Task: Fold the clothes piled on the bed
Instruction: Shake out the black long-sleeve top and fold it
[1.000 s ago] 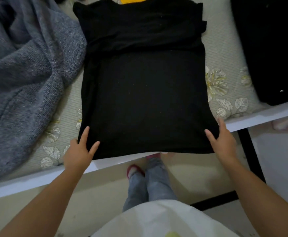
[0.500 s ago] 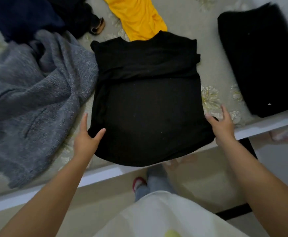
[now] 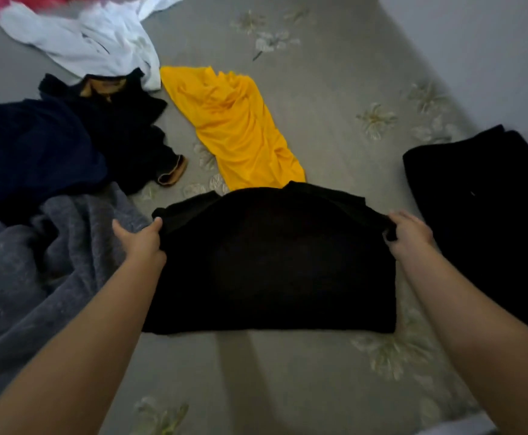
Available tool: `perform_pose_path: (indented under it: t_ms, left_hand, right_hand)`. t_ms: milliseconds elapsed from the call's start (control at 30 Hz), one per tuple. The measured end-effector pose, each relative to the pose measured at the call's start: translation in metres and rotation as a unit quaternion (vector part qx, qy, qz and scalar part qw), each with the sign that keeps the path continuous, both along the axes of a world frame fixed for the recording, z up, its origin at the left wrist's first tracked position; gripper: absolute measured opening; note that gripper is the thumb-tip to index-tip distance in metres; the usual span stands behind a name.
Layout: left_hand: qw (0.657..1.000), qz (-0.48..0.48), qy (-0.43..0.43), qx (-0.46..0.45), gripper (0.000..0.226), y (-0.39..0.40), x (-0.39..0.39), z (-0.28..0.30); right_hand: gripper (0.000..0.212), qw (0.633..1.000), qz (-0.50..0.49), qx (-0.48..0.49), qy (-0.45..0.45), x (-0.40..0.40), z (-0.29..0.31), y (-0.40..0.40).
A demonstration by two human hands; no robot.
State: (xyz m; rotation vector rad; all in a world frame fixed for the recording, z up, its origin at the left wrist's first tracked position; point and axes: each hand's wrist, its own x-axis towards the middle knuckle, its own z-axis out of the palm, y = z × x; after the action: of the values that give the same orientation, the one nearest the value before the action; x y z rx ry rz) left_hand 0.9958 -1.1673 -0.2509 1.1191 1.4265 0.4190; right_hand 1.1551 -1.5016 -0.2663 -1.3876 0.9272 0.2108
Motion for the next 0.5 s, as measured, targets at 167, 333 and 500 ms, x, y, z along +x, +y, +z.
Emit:
perform_pose_path:
  t_ms: [167,333,500]
  left_hand:
    - [0.979,0.125,-0.154,-0.052,0.076,0.027,0.064,-0.027]
    - [0.924,-0.261,0.093,0.265,0.067,0.010,0.055,-0.067]
    - [0.610,-0.557,0.379,0.417,0.053,0.009,0.044,-0.111]
  right_hand:
    - [0.036,0.987,0.027,0.135,-0.079,0.051,-0.031,0.043]
    - [0.052,0.875,0.371,-0.266,-0.161,0.043,-0.066,0.052]
    - [0.053,0.533,0.624,-0.555,-0.137,0.036,-0.097,0.055]
